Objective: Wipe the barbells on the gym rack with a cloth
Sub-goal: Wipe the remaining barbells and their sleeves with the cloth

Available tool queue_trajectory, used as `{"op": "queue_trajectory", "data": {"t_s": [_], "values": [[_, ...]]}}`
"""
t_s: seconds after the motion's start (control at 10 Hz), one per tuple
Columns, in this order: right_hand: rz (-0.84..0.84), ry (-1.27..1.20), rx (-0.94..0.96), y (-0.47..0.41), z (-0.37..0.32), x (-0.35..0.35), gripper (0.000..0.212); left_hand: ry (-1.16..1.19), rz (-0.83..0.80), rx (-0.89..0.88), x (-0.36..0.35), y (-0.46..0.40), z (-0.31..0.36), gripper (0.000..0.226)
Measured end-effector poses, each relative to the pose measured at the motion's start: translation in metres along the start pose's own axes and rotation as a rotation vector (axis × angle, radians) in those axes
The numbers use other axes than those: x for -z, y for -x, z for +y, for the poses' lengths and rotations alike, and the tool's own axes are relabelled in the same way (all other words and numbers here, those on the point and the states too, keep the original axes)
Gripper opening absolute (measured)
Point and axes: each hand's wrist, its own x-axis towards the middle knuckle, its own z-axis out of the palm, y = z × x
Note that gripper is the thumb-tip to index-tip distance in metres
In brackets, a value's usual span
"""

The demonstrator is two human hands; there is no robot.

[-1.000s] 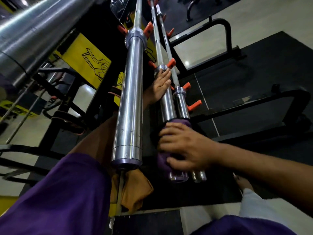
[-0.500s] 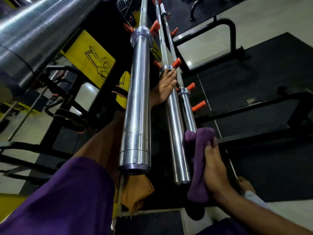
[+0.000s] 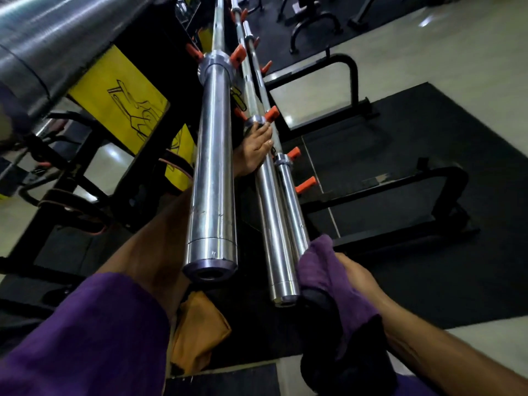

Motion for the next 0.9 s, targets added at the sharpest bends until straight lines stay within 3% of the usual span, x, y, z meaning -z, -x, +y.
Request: {"op": "queue_trajectory", "data": {"t_s": [0.1,0.2,0.3,0.4,0.5,0.7,0.9], "values": [[0.107,-0.139,0.040,0.007,-0.012,0.032,0.023,-0.040,0.007,0.089,0.013,0.002,0.017,0.067],[0.032,-0.476,0.113,0.027,-0.067,0.057,0.037,0.018,0.007,0.118,0.015,0.010,0.072,0.060],[0.010,-0.558,0.244,0.023,-0.090,0.078,0.055,0.246,-0.194,0.064,0.004,0.018,0.130,0.058],[-0.107,-0.639,0.325,0.022,-0.115,0.103,0.051,0.399,-0.429,0.073,-0.016,0.018,0.185,0.064],[-0.105,-0.452,0.261,0.012,-0.134,0.159,0.044,0.430,-0.414,-0.037,-0.046,0.010,0.235,0.073],[0.053,-0.249,0.315,0.010,-0.158,0.286,0.017,0.636,-0.221,0.018,-0.109,-0.056,0.310,0.039],[0.367,0.168,0.495,-0.001,-0.185,0.417,0.029,0.591,-0.261,-0.079,-0.153,-0.160,0.387,0.033]]}}
